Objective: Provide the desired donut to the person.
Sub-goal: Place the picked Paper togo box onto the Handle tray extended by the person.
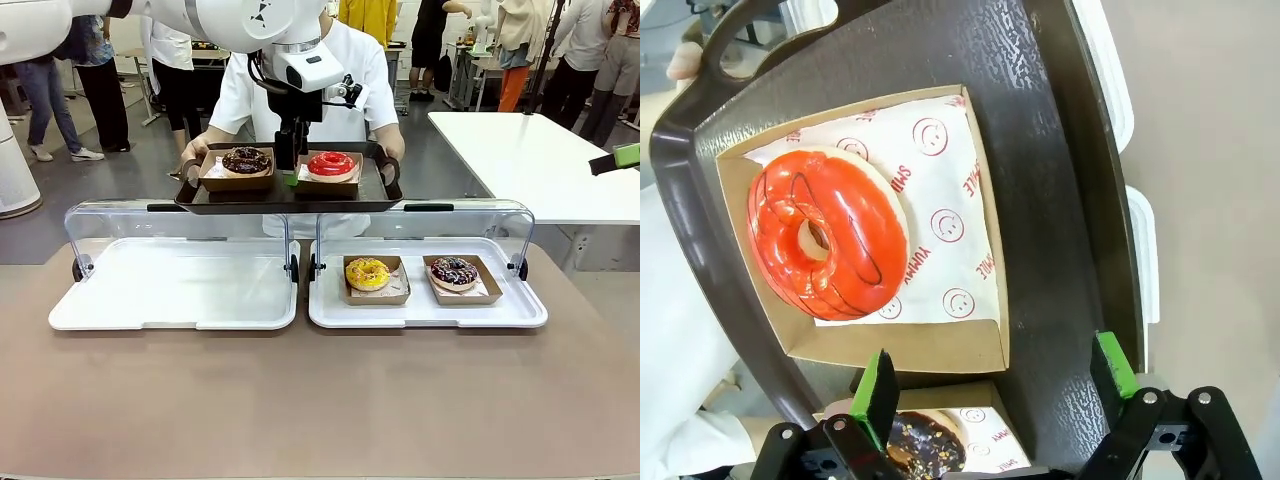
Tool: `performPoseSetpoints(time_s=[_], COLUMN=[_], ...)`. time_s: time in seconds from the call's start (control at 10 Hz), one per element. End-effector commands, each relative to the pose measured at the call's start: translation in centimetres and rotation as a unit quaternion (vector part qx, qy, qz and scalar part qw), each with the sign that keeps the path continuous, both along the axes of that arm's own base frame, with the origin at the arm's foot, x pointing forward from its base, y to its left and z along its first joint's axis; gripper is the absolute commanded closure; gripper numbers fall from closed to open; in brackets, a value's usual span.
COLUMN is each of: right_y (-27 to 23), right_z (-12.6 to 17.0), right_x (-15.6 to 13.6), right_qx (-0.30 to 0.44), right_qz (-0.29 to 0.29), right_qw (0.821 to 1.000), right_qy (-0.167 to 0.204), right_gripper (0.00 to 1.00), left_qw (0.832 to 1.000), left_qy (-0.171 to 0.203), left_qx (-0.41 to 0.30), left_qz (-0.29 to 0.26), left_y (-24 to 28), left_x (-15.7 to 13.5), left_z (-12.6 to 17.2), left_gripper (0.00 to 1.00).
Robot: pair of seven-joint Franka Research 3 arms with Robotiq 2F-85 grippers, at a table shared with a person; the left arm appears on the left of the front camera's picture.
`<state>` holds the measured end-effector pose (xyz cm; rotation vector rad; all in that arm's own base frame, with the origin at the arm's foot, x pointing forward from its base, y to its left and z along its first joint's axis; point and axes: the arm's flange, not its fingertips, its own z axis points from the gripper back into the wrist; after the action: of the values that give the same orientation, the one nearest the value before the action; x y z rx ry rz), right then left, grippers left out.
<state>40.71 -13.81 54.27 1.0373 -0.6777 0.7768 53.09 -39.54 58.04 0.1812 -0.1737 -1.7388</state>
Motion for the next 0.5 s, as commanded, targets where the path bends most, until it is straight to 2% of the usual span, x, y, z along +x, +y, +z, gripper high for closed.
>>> performPoseSetpoints(time_s=[0.0, 0.1, 0.2, 0.4], right_y=[0.0, 0.0, 0.0, 0.0], right_z=[0.0, 0.0, 0.0, 0.0], right_x=[0.0, 0.0, 0.0, 0.0], right_qx=[0.003, 0.003, 0.003, 0.003], right_qz=[0.002, 0.002, 0.002, 0.002], right_qw=[1.0, 1.0, 1.0, 1.0], right_qy=[-0.002, -0.002, -0.002, -0.002], right_gripper=[0.0, 0.0, 0.0, 0.0], left_qw=[1.0, 0.999, 0.995, 0.988], left_qy=[0.01, 0.028, 0.085, 0.133], left_qx=[0.003, 0.003, 0.0, -0.01], left_qz=[-0.01, -0.023, -0.043, -0.078], left_y=[-0.2, 0.3, 3.0, 12.4], left_x=[-0.6, -1.1, -2.4, -3.4], left_z=[0.6, 1.1, 2.4, 5.1], left_gripper=[0.0, 0.0, 0.0, 0.0])
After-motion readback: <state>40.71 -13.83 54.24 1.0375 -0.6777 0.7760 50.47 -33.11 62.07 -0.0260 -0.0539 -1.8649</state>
